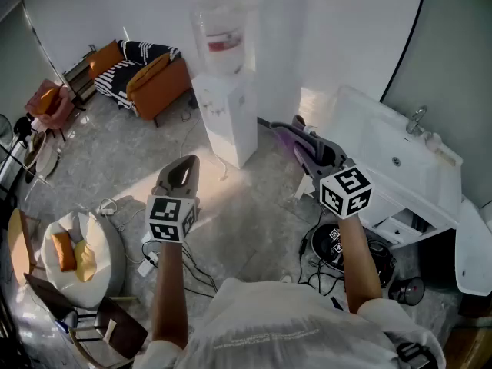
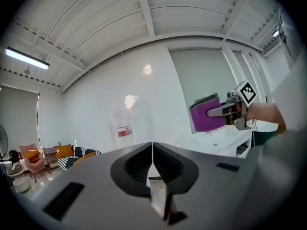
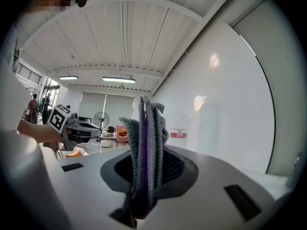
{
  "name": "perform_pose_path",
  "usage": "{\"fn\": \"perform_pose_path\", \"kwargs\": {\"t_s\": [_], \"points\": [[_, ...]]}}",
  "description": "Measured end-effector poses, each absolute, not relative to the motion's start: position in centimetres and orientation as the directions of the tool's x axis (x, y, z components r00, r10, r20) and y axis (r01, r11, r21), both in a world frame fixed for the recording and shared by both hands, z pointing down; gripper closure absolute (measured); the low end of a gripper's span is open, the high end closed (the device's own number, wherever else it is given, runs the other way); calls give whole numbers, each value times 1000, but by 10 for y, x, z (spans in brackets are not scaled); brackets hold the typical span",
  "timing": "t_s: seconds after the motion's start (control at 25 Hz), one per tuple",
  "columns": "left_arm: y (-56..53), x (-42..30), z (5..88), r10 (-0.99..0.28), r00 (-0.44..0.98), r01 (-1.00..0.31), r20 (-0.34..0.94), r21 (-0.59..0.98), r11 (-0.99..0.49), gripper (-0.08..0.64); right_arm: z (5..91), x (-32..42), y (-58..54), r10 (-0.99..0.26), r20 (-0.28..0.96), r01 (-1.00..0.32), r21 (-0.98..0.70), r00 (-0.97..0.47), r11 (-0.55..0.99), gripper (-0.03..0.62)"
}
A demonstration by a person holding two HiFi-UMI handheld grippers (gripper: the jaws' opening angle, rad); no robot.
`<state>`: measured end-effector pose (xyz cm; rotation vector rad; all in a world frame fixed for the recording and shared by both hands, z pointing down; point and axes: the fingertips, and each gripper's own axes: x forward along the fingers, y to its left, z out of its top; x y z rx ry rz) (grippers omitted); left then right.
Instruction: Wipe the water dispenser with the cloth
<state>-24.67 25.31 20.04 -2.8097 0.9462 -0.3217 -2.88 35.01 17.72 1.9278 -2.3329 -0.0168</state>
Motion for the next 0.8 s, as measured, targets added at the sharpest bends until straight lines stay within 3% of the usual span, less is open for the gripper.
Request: {"fn": "perform_pose_path", "kwargs": {"t_s": [0.8], "points": [[254, -169, 245, -626, 739, -599, 248, -184, -780, 541, 228, 45, 335, -954, 140, -961, 44, -264, 272, 511]]}}
